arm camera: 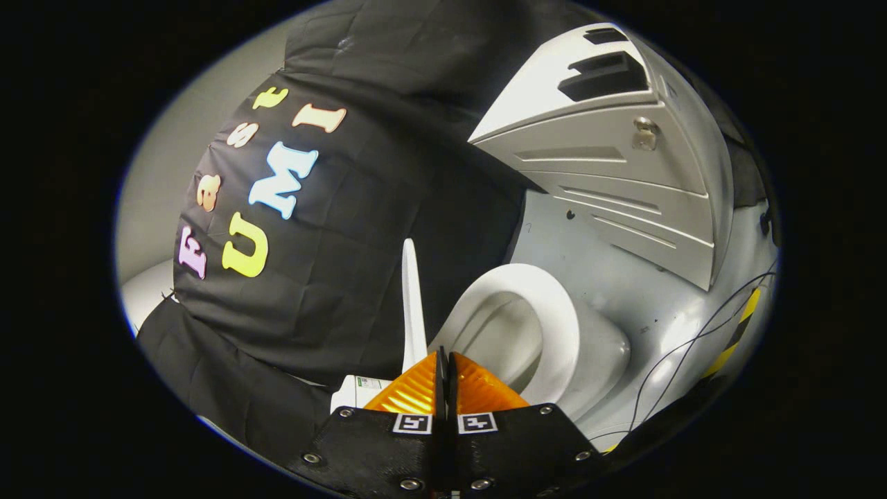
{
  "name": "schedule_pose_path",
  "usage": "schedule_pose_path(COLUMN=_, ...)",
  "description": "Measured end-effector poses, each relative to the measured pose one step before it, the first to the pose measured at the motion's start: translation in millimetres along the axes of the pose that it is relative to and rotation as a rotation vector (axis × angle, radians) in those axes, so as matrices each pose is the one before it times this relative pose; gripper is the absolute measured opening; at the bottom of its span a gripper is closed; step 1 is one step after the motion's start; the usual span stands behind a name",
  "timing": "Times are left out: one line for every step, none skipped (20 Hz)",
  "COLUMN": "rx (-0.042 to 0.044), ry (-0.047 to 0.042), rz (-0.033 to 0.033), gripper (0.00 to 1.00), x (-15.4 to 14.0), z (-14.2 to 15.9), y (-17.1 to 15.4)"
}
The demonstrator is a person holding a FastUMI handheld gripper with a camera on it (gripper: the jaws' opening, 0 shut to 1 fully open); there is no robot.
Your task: Open the toilet lid.
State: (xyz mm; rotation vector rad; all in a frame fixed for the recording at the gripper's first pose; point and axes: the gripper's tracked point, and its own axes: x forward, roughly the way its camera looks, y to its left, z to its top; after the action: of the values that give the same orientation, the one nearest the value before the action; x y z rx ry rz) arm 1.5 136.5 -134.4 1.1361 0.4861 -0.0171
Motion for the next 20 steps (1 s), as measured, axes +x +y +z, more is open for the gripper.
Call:
schedule_pose_path(rx=-0.00639, ry=0.00040, rz=0.00541, gripper=0.00, x=-1.04, z=0.15, y=5.02)
schedule_pose_path(rx=-0.01466, ry=-0.00210, rz=0.00963, gripper=0.00, x=-1.47, z=-0.27, y=6.41)
schedule_pose_path(rx=-0.02070, ry=-0.00034, rz=0.01114, gripper=0.00, x=-1.59, z=0.15, y=6.74)
schedule_pose_path(rx=-0.01789, ry=-0.00286, rz=0.01007, gripper=0.00, x=-0.72, z=-0.25, y=5.35)
schedule_pose_path(rx=-0.01613, ry=0.00069, rz=0.00892, gripper=0.00, x=-1.35, z=-0.08, y=5.89)
schedule_pose_path(rx=-0.00468, ry=-0.00133, rz=0.00853, gripper=0.00, x=-0.57, z=-1.07, y=5.81)
schedule_pose_path(rx=-0.00225, ry=0.00039, rz=0.00664, gripper=0.00, x=-0.90, z=0.35, y=6.97)
schedule_pose_path(rx=-0.01009, ry=-0.00231, rz=0.00682, gripper=0.00, x=-1.56, z=-0.68, y=7.18)
schedule_pose_path(rx=-0.01917, ry=-0.00310, rz=0.00702, gripper=0.00, x=-0.20, z=0.13, y=7.13)
schedule_pose_path(rx=-0.01522, ry=-0.00142, rz=0.00491, gripper=0.00, x=-1.18, z=-1.03, y=6.83)
schedule_pose_path(rx=-0.01293, ry=-0.00370, rz=0.00502, gripper=0.00, x=-0.67, z=0.16, y=6.78)
schedule_pose_path(rx=-0.01865, ry=0.00019, rz=0.00438, gripper=0.00, x=-1.31, z=-0.89, y=7.96)
schedule_pose_path(rx=-0.01772, ry=-0.00465, rz=0.00596, gripper=0.00, x=-0.23, z=0.43, y=7.57)
schedule_pose_path(rx=-0.02202, ry=0.00031, rz=0.00243, gripper=0.00, x=-0.57, z=-1.80, y=5.30)
schedule_pose_path(rx=-0.01631, ry=-0.00471, rz=0.00309, gripper=0.00, x=-0.08, z=0.73, y=4.96)
schedule_pose_path(rx=-0.01599, ry=-0.00159, rz=0.00151, gripper=0.00, x=-0.44, z=-0.72, y=5.19)
schedule_pose_path(rx=-0.01454, ry=-0.00046, rz=0.00054, gripper=0.00, x=0.26, z=0.66, y=3.85)
schedule_pose_path(rx=-0.00844, ry=-0.00325, rz=0.00455, gripper=0.00, x=-1.68, z=0.28, y=4.43)
schedule_pose_path(rx=-0.00621, ry=0.00018, rz=0.00002, gripper=0.00, x=0.38, z=-0.44, y=2.89)
schedule_pose_path(rx=-0.00180, ry=-0.00520, rz=-0.00065, gripper=0.00, x=-0.60, z=-0.31, y=2.10)
